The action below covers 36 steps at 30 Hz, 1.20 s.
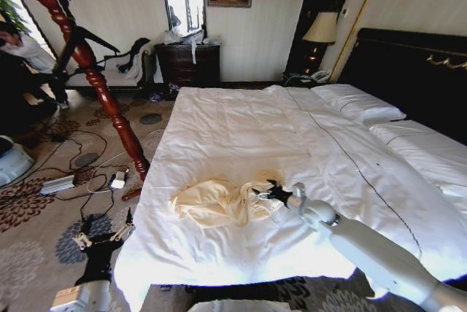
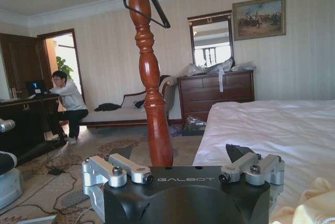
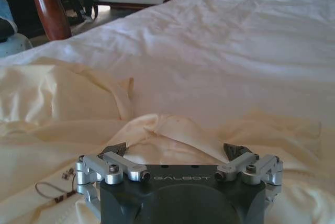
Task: Pick up the clothes from the bed and hang them on the clothes hanger.
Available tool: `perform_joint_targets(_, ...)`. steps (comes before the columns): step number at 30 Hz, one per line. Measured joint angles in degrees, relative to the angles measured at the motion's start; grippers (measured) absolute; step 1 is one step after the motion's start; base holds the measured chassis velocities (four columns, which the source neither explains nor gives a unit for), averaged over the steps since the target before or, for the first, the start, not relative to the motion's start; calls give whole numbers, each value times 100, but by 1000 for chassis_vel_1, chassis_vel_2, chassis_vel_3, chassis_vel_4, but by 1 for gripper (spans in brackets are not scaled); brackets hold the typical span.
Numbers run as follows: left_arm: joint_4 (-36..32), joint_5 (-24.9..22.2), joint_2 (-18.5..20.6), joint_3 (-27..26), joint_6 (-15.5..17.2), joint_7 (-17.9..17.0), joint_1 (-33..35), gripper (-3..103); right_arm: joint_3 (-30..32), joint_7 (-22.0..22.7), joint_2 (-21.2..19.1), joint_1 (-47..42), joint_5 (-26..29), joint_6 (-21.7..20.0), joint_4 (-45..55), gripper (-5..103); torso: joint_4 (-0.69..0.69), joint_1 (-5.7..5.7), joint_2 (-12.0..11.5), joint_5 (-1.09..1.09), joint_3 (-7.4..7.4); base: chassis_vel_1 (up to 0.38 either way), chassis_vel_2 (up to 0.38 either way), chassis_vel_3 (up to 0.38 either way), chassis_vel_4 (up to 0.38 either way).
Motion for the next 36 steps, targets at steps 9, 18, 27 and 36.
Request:
perform_joint_targets(9,143,-33,24,54,12,-21,-97,100,311,173,-353,-561,-348,-202,147,99,0,-1,0,-3,-1,0,0,0,0)
perform_joint_targets(18,104,-5,40,64,13,-27,-49,100,681,77,-394,-956,-925,-21,107,74,0,-1,0,-1,-1,0,0,0,0)
perform_joint_targets(27,50,15,42,62,3,-57,6,100,1206,252,-540,-1381,-888,300,508,41,0,0,0,-2,-1,0,0,0,0)
perform_joint_targets(36,61,75,20,108,-9,-106,-14,100,1936,-72,-804,-2163,-688,804,879,4,0,-1,1,-1,0,0,0,0,0)
